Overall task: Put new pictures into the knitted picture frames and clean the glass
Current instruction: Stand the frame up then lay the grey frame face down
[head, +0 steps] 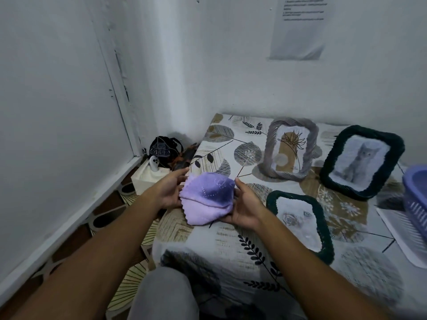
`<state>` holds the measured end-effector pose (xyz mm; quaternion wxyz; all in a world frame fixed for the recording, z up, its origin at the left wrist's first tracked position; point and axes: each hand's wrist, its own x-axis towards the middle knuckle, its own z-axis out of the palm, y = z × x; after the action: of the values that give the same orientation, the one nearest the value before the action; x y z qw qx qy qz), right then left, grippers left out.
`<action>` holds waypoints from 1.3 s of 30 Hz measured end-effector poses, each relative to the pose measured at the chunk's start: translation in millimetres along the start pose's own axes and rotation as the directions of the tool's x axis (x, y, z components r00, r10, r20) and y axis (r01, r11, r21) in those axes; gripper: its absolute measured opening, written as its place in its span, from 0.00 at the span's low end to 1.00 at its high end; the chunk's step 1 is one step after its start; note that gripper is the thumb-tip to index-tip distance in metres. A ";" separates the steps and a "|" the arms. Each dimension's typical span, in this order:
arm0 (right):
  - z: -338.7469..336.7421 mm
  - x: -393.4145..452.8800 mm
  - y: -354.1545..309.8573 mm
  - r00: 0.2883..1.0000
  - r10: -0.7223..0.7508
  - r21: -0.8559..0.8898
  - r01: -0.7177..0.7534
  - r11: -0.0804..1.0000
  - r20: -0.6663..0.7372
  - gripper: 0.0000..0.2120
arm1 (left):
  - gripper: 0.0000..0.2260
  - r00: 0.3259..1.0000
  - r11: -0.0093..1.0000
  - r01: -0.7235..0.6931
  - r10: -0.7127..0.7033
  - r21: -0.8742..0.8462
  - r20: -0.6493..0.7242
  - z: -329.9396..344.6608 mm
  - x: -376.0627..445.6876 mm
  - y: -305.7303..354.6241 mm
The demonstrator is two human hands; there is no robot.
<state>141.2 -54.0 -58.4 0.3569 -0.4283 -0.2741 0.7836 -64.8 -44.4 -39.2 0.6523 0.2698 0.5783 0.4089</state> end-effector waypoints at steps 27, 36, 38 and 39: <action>-105.7 -101.1 -66.7 0.958 -0.097 -0.230 0.033 0.973 -0.271 0.25 | 0.22 0.984 0.944 -0.166 0.140 0.285 0.109 88.3 -35.5 7.9; -154.7 -130.0 -63.4 0.859 -0.176 -0.338 0.005 0.941 -0.480 0.23 | 0.13 0.991 0.969 -0.078 0.050 0.232 0.123 171.0 -37.5 -56.6; -153.7 -128.2 -57.8 0.848 -0.181 -0.340 0.002 0.941 -0.499 0.22 | 0.12 0.994 0.970 -0.085 0.067 0.226 0.085 178.1 -39.1 -61.9; -152.9 -128.0 -56.3 0.839 -0.187 -0.343 0.001 0.939 -0.511 0.22 | 0.11 0.995 0.973 -0.082 0.068 0.217 0.069 181.0 -39.3 -62.9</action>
<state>340.5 -103.2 -29.9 0.3811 -0.6693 -0.3113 0.5567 125.9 -88.4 -36.6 0.6200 0.3743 0.5892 0.3582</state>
